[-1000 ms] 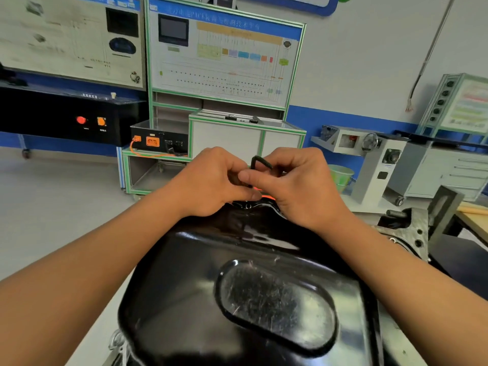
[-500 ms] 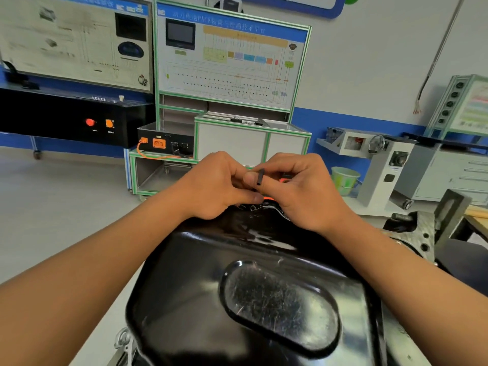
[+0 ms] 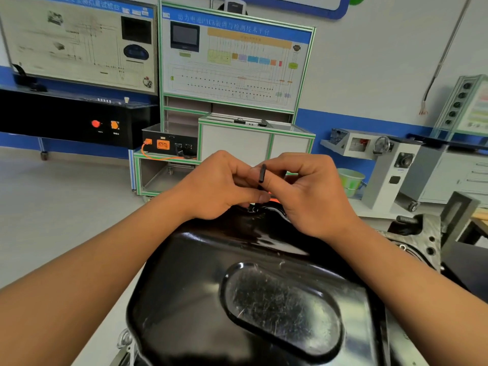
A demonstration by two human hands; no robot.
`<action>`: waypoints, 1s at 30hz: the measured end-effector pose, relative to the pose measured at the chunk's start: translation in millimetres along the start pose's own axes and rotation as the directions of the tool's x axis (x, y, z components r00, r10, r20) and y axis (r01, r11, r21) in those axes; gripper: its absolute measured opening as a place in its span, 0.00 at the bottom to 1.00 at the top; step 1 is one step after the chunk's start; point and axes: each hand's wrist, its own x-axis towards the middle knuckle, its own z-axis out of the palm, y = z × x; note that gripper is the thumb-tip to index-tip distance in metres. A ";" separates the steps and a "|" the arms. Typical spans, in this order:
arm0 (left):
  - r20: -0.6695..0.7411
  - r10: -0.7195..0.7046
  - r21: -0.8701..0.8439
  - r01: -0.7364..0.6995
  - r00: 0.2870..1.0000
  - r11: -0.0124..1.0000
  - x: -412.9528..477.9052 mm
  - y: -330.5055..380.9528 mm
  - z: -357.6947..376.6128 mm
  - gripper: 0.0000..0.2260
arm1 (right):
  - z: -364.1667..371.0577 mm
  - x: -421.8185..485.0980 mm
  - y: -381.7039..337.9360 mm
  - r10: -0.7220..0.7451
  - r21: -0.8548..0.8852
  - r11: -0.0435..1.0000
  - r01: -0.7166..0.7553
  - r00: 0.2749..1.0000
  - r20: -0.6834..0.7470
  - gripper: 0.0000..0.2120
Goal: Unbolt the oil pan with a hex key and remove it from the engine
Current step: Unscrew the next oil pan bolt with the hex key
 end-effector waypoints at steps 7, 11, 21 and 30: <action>-0.008 -0.010 -0.003 0.010 1.000 1.000 -0.6 -1.1 -1.4 0.09 | 0.0 -0.4 -2.0 -0.041 -0.049 0.998 0.044 0.997 0.064 0.05; -0.013 0.002 0.030 -0.002 1.000 1.000 -1.3 -1.5 -1.7 0.07 | -0.7 -1.4 -5.3 -0.067 -0.061 0.995 0.072 0.994 0.082 0.05; -0.013 0.020 0.100 -0.019 1.000 0.995 -2.9 0.2 -4.3 0.04 | -1.4 -1.6 -7.0 -0.089 -0.068 0.993 0.099 0.987 0.137 0.05; -0.011 0.011 0.061 -0.010 1.000 0.998 -2.7 -0.6 -3.0 0.06 | -2.2 -0.6 -7.2 -0.118 -0.117 0.984 0.133 0.985 0.122 0.05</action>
